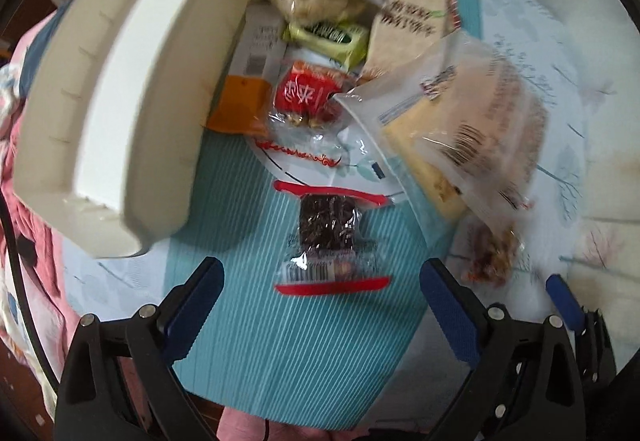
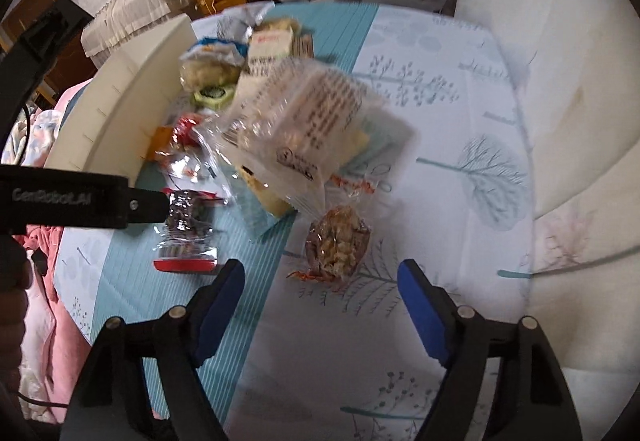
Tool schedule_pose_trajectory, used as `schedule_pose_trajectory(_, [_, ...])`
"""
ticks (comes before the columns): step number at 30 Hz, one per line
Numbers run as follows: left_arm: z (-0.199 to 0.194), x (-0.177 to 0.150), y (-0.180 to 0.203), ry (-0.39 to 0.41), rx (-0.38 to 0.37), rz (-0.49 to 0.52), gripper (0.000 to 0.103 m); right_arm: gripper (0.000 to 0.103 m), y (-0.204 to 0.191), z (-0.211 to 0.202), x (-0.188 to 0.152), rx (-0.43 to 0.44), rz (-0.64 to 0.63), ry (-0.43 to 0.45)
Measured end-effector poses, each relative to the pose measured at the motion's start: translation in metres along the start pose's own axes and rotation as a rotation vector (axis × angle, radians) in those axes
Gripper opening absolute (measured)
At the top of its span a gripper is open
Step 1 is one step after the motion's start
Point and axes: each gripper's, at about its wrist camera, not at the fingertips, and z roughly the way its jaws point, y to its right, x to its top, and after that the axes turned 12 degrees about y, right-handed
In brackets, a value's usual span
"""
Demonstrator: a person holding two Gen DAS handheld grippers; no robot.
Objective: Organize snacks
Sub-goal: 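Grasp the dark dried-meat packet with the left tool while the right tool grasps the nut packet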
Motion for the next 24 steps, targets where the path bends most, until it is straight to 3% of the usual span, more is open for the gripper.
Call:
schedule_pose_trajectory(7, [0.041, 0.002, 0.002, -0.058, 0.025, -0.031, 0.086, 0.070, 0.009, 0.035, -0.003, -0.009, 0.012, -0.086])
schedule_pose_trajectory(10, [0.052, 0.002, 0.001, -0.077, 0.026, -0.040, 0.077, 0.066, 0.010, 0.043, -0.002, -0.002, 0.007, -0.097])
schedule_pose_trajectory(16, [0.059, 0.001, -0.001, -0.077, -0.004, -0.058, 0.073, 0.051, 0.008, 0.050, 0.000, 0.008, -0.012, -0.116])
schedule_pose_trajectory(24, [0.065, 0.004, -0.003, -0.078, -0.007, -0.089, 0.063, 0.046, 0.005, 0.053, 0.003, 0.017, -0.024, -0.122])
